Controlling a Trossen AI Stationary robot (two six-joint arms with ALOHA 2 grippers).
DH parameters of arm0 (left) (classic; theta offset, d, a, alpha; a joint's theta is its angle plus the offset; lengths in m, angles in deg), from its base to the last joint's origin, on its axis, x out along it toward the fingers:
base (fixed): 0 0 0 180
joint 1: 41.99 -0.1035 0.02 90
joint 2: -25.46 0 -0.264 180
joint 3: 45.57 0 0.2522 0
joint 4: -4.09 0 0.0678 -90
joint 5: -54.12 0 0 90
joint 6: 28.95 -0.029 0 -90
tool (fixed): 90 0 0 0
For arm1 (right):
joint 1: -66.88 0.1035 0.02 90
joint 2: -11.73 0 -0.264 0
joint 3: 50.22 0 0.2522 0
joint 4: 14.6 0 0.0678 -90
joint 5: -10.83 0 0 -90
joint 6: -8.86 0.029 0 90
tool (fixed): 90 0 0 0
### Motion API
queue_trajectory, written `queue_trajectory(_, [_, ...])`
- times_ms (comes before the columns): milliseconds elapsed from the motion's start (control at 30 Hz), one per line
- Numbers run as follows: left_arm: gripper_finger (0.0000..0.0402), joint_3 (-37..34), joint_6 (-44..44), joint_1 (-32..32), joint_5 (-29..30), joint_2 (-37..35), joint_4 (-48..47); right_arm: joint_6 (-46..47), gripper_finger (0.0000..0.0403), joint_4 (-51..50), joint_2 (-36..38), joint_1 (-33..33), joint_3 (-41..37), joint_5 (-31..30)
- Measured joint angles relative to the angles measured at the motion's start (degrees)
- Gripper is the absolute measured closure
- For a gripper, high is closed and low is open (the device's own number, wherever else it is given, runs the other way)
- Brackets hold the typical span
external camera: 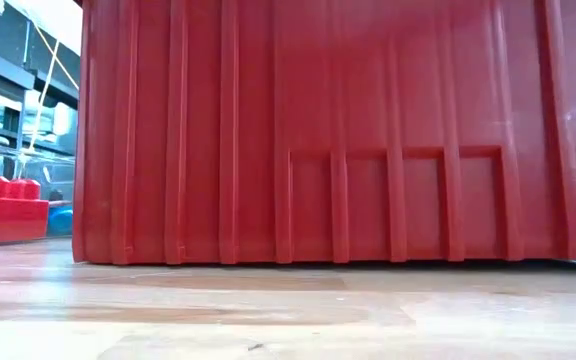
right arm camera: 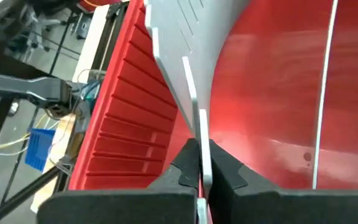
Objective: Sort Items/Unsort Items
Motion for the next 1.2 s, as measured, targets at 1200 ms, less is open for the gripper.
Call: queue_trajectory(1200, [0.0401, -24.85, 23.41, 16.04, 14.13, -6.51, -0.53, -0.4, 0.0403, -3.49, -3.4, -2.73, -0.07, 16.3])
